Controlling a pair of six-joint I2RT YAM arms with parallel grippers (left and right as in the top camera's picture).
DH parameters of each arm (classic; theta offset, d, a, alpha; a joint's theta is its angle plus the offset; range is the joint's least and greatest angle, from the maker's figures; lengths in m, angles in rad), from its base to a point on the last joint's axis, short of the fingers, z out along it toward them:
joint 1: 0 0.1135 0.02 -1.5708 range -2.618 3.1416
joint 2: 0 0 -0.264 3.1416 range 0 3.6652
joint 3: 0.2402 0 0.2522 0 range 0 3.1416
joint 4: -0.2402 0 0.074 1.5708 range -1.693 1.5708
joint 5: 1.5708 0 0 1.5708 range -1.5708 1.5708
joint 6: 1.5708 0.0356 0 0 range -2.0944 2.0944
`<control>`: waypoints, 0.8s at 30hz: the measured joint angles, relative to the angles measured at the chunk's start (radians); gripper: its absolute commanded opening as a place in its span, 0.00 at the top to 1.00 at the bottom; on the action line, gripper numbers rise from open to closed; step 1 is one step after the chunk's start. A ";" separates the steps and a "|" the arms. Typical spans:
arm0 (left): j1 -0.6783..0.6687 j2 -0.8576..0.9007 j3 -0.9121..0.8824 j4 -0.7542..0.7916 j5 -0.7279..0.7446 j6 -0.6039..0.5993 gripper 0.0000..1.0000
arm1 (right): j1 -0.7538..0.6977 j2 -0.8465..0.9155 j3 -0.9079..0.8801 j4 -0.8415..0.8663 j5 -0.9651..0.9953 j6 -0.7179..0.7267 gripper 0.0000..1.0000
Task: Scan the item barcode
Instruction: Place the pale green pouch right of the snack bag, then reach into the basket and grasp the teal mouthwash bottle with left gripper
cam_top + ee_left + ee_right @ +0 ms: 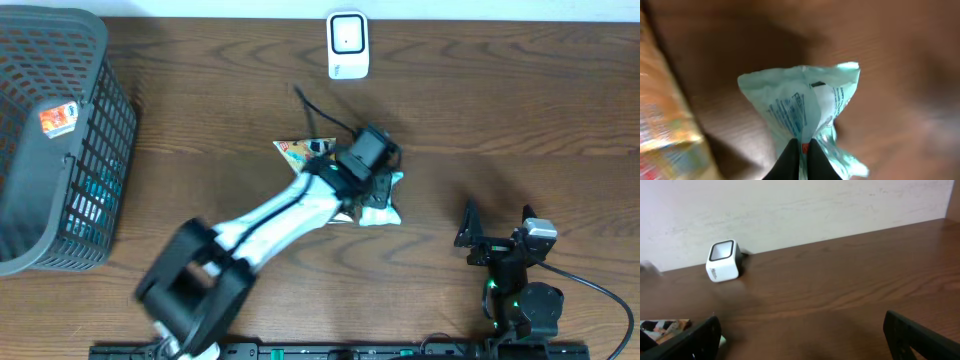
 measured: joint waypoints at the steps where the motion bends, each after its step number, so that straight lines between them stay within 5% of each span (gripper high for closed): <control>1: -0.003 0.026 -0.001 0.008 -0.013 -0.007 0.58 | 0.000 0.000 0.000 0.000 0.000 0.000 0.01; 3: -0.002 0.047 -0.001 0.013 -0.029 -0.016 0.26 | 0.000 0.000 0.000 0.000 0.000 0.000 0.01; 5: 0.007 0.038 0.003 -0.004 -0.041 -0.024 0.10 | 0.000 0.000 0.000 0.000 0.000 0.000 0.01; 14: 0.095 -0.247 0.223 -0.176 -0.151 0.101 0.06 | 0.000 0.000 0.000 0.000 0.000 0.000 0.01; 24: 0.437 -0.641 0.314 -0.113 -0.937 0.053 0.02 | 0.000 0.000 0.000 0.000 0.000 0.000 0.01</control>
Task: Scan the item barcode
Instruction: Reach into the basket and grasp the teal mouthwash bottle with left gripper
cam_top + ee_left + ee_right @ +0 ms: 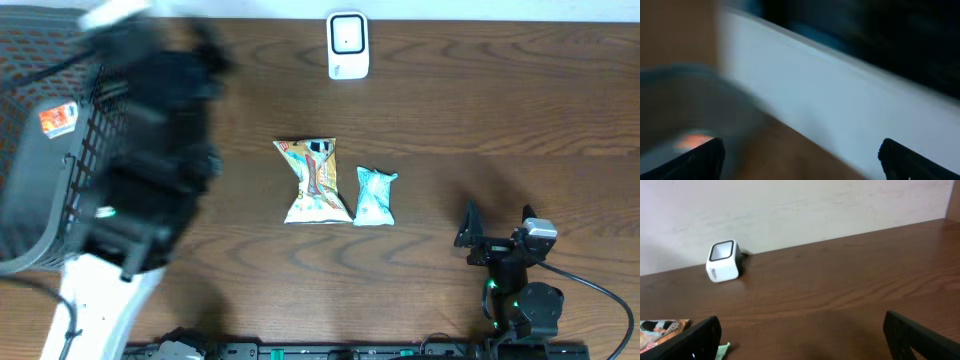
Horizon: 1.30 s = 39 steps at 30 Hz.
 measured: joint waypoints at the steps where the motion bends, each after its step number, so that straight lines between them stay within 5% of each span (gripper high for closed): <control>1: 0.064 -0.002 0.000 -0.008 -0.043 -0.030 0.02 | 0.000 0.000 0.000 0.000 0.000 0.000 0.01; 5: 0.364 0.037 -0.005 -0.097 -0.045 -0.175 0.02 | 0.000 0.000 0.000 0.000 0.000 0.000 0.01; 15: 0.965 0.203 -0.013 -0.363 0.497 -0.612 0.02 | 0.000 0.000 0.000 0.000 0.000 0.000 0.01; 27: 1.092 0.443 -0.013 -0.463 0.775 -0.985 0.02 | 0.000 0.000 0.000 0.000 0.000 0.000 0.01; 31: 1.092 0.509 -0.013 -0.459 0.854 -1.045 0.16 | 0.000 0.000 0.000 0.000 0.000 0.000 0.01; 39: 1.091 0.595 -0.013 -0.460 0.916 -1.089 0.03 | 0.000 0.000 0.000 0.000 0.000 0.000 0.01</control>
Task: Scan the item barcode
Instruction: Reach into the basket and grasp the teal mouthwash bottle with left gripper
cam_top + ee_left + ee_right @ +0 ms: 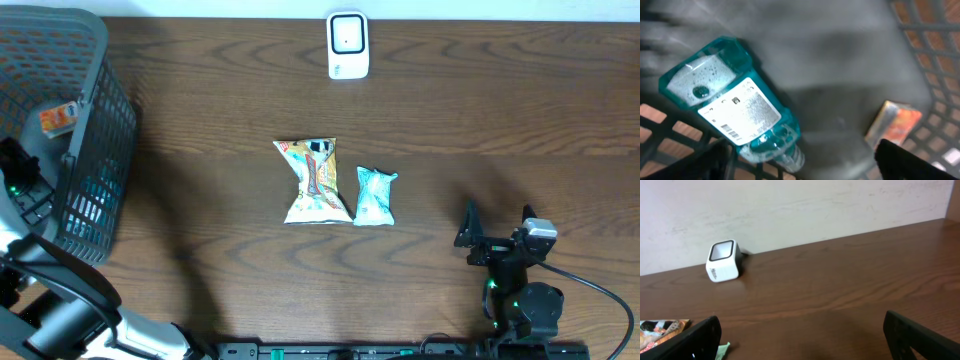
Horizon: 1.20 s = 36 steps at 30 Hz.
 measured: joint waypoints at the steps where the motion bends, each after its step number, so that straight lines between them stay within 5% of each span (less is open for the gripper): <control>1: 0.000 0.012 0.000 0.000 0.008 -0.004 0.03 | 0.000 0.000 0.000 0.000 0.000 0.000 0.01; 21: -0.003 0.264 -0.003 -0.055 0.148 0.079 0.04 | 0.000 0.000 0.000 0.000 0.000 0.000 0.01; 26: -0.003 0.264 -0.002 -0.042 0.080 0.147 0.36 | 0.000 0.000 0.000 0.000 0.000 0.000 0.01; 36: -0.006 0.263 0.001 -0.006 -0.017 0.314 0.51 | 0.000 0.000 0.000 0.000 0.000 0.000 0.01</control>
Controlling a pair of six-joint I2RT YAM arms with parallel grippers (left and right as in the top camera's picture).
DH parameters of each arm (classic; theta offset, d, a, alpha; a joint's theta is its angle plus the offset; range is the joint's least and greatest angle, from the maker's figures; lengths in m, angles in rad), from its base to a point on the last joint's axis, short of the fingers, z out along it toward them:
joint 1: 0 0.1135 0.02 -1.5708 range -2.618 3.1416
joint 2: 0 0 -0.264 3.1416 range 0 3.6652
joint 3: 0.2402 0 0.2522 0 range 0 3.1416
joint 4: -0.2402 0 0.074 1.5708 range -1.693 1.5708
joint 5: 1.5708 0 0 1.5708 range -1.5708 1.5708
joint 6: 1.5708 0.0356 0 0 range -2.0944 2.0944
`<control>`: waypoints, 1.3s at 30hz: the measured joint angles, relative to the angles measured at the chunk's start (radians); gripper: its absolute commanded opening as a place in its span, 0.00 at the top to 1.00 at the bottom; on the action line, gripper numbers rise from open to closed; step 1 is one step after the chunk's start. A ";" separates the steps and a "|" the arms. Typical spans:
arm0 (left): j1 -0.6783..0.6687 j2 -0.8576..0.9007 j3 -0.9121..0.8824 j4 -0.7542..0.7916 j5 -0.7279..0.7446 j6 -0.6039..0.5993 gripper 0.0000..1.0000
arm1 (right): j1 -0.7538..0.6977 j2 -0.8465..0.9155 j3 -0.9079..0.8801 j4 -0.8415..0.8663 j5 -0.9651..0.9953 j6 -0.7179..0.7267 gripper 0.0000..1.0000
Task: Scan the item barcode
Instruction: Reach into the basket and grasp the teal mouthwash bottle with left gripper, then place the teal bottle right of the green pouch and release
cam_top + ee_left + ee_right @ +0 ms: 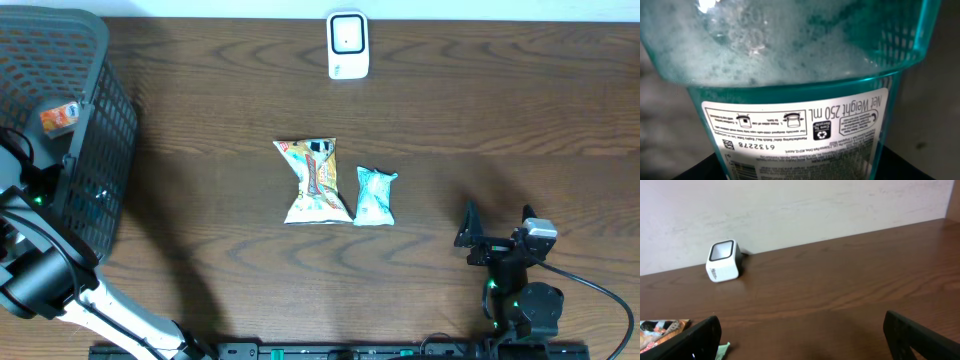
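Observation:
A teal clear bottle [790, 75], foamy inside and carrying a white label with a barcode, fills the left wrist view. It lies in the dark mesh basket [100, 130] at the table's left end. My left gripper [795, 172] is open, its dark fingers just outside the bottle's two sides. In the overhead view the left arm reaches down into the basket, and the bottle is hidden there. The white scanner [347, 45] stands at the far edge, also seen as scanner [723, 260]. My right gripper [802, 340] rests open and empty at the near right.
A colourful snack bag [313, 180] and a small teal packet [374, 196] lie side by side mid-table. An orange box [58, 117] sits in the basket. The right arm [515, 265] is parked by the near edge.
My left gripper has come down from above the bottle in the basket to right against it, with the bottle now between its open fingers. The right arm has not moved.
My left gripper was shut on the teal packet beside the snack bag. Then the packet lay on the table and the arm was over by the basket, open. Then it looked down at the bottle in the basket, and now it straddles that bottle.

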 measured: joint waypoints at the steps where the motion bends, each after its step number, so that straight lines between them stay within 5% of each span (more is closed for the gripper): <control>1: 0.000 0.000 0.000 0.012 -0.004 0.023 0.51 | 0.000 0.000 0.000 0.000 0.000 0.000 0.01; 15: 0.002 -0.088 -0.033 0.093 0.076 0.168 0.52 | 0.000 0.000 0.000 0.000 0.000 0.000 0.01; 34: -0.008 -0.916 -0.036 0.286 0.215 0.179 0.52 | 0.000 0.000 0.000 0.000 0.000 0.000 0.01; 39: -0.133 -0.983 -0.028 0.232 0.287 0.191 0.51 | 0.000 0.000 0.000 0.000 0.000 0.000 0.01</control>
